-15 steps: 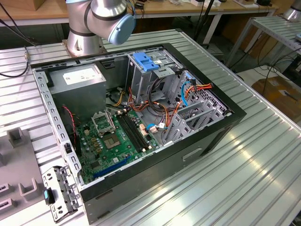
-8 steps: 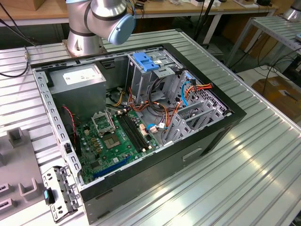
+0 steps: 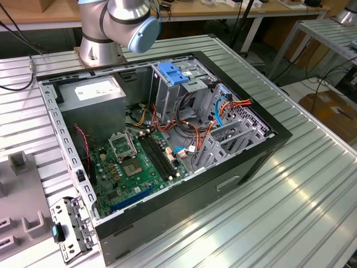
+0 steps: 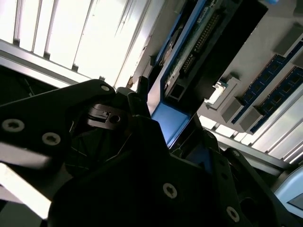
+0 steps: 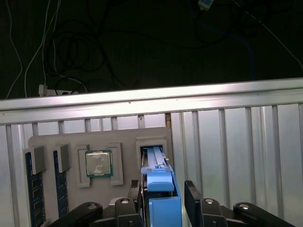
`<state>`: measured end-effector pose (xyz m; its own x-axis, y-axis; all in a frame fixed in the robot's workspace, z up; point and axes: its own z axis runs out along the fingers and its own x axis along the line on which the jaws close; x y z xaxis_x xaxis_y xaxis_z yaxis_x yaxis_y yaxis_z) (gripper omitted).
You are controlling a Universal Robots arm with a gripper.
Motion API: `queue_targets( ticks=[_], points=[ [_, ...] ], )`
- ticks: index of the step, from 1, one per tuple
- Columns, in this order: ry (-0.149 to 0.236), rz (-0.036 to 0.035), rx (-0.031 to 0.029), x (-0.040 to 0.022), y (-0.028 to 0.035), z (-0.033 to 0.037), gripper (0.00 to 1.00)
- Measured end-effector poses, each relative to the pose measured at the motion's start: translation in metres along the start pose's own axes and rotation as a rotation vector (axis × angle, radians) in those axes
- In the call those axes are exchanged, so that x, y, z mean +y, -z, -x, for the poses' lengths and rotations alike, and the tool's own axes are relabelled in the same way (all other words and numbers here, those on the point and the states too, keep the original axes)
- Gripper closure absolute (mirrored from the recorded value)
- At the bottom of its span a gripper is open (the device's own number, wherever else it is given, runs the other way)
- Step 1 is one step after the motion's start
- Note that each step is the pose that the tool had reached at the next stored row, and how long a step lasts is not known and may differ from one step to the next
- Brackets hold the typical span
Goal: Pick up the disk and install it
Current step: 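Pick up the disk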
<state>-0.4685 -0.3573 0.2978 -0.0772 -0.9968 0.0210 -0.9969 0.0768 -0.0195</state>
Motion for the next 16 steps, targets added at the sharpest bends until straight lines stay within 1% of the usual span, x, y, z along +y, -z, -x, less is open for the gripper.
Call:
queue_targets(
  ticks=[2,5,9,12,13,16],
  points=[
    [0.002,0.0,0.0005,-0.0004,-0.0007,0.0002,0.51],
    [0.004,-0.0006,0.0037,-0.001,-0.001,0.0005,0.51],
    [0.006,-0.0038,0.0143,-0.0016,-0.0011,0.0017,0.51],
    [0.008,-0.0042,0.0159,-0.0022,-0.0012,0.0026,0.51],
    [0.008,-0.0043,0.0177,-0.0022,-0.0011,0.0029,0.51],
    [0.009,-0.0044,0.0192,-0.0022,-0.0011,0.0031,0.51]
  ],
)
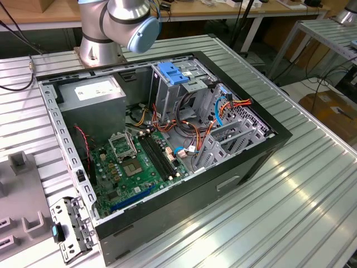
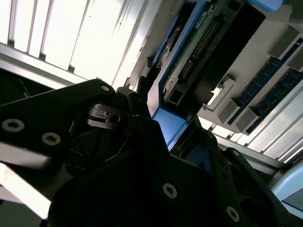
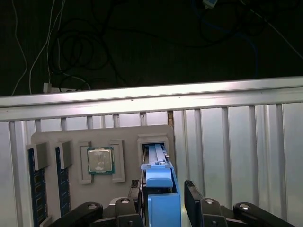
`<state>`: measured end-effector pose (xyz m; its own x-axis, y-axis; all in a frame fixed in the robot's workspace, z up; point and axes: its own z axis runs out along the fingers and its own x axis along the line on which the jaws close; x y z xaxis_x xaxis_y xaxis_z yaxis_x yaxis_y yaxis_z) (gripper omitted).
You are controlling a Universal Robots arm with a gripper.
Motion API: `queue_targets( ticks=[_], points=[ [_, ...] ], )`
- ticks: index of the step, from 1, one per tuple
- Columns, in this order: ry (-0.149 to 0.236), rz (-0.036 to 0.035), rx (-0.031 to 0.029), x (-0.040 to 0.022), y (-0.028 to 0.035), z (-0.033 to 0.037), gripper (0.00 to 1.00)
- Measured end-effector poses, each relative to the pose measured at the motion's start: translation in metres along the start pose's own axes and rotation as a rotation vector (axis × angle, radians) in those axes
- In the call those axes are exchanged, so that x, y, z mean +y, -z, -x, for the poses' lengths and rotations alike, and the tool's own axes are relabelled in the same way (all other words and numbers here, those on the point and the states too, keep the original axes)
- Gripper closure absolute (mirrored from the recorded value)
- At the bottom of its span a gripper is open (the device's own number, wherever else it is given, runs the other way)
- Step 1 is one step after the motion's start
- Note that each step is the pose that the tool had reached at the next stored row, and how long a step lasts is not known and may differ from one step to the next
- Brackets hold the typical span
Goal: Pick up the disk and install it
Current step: 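Pick up the disk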
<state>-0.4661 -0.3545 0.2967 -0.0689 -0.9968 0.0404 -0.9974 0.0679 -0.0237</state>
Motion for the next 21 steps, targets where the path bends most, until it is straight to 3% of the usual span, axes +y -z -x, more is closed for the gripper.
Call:
queue_targets(
  ticks=[7,8,13,21],
  points=[
    [0.0,0.0001,0.0001,0.0,0.0001,0.0,0.51],
    [0.0,0.0001,0.0001,0.0,0.0,0.0,0.6],
    [0.0,0.0001,0.0001,0.0,0.0001,0.0,0.63],
    [0.0,0.0001,0.0001,0.0,0.0001,0.0,0.63]
  ],
)
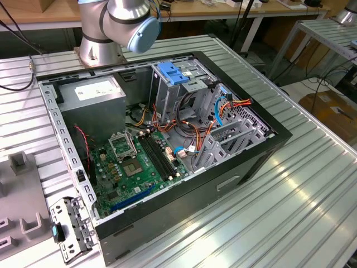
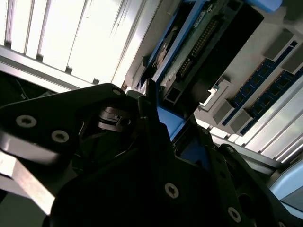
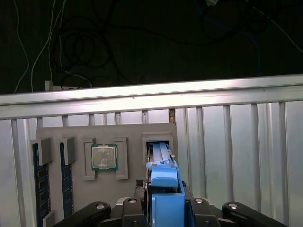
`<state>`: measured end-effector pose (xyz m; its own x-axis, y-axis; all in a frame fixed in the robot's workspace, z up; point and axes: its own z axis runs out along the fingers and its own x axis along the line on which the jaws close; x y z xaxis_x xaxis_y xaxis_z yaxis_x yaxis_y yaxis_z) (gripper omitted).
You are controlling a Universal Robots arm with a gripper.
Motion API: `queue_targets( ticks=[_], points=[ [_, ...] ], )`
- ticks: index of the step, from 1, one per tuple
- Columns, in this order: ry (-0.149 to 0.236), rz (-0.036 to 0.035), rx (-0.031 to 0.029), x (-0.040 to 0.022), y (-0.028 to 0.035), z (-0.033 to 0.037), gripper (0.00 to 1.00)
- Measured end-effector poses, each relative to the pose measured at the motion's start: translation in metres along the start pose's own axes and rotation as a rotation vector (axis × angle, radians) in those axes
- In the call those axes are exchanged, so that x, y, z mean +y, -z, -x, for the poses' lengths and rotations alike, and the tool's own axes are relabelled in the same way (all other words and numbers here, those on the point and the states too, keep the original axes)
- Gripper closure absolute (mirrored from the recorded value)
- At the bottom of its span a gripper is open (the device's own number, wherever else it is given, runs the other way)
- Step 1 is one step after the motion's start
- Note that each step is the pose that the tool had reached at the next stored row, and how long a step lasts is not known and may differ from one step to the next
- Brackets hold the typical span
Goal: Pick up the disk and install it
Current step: 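Pick up the disk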
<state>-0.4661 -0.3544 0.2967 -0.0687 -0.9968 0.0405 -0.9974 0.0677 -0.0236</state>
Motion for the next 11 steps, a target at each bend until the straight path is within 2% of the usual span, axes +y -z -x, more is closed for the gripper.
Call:
queue_targets(
  ticks=[11],
  points=[
    [0.019,-0.0008,-0.0005,0.0,0.0,0.0,0.63]
  ],
)
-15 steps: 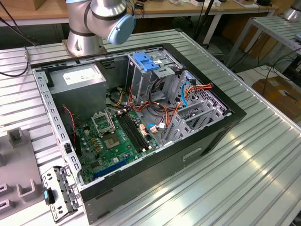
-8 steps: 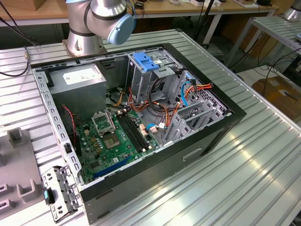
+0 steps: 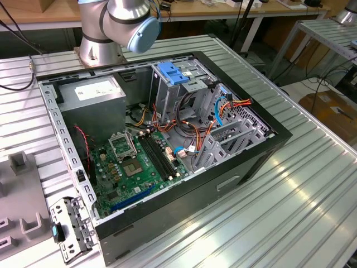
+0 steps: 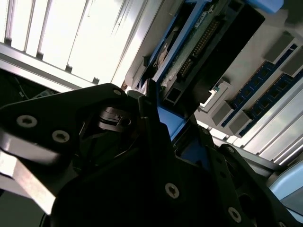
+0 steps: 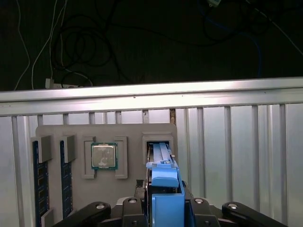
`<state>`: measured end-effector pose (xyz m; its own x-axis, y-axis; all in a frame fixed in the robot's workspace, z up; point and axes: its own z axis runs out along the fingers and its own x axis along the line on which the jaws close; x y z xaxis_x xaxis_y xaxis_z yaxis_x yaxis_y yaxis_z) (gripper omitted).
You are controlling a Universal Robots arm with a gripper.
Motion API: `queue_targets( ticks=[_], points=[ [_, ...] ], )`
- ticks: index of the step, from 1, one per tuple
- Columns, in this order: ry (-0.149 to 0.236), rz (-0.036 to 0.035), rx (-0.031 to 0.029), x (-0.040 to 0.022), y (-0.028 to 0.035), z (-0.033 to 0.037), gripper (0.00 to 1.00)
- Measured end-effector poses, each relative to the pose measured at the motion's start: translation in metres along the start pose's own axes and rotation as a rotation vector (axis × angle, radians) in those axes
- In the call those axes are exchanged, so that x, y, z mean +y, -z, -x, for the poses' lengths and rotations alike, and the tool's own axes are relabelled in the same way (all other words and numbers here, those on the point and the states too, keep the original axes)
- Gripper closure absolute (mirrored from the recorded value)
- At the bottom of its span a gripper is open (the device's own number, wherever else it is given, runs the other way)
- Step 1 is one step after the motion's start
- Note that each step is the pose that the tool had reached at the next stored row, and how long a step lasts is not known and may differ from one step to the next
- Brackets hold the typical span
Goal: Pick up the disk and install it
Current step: 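Pick up the disk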
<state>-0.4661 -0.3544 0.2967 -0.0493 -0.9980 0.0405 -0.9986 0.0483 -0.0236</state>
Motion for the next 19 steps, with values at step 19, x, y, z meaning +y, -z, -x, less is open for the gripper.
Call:
queue_targets(
  ticks=[19],
  points=[
    [0.0,-0.0001,0.0019,-0.0002,0.0084,-0.0004,0.63]
  ],
)
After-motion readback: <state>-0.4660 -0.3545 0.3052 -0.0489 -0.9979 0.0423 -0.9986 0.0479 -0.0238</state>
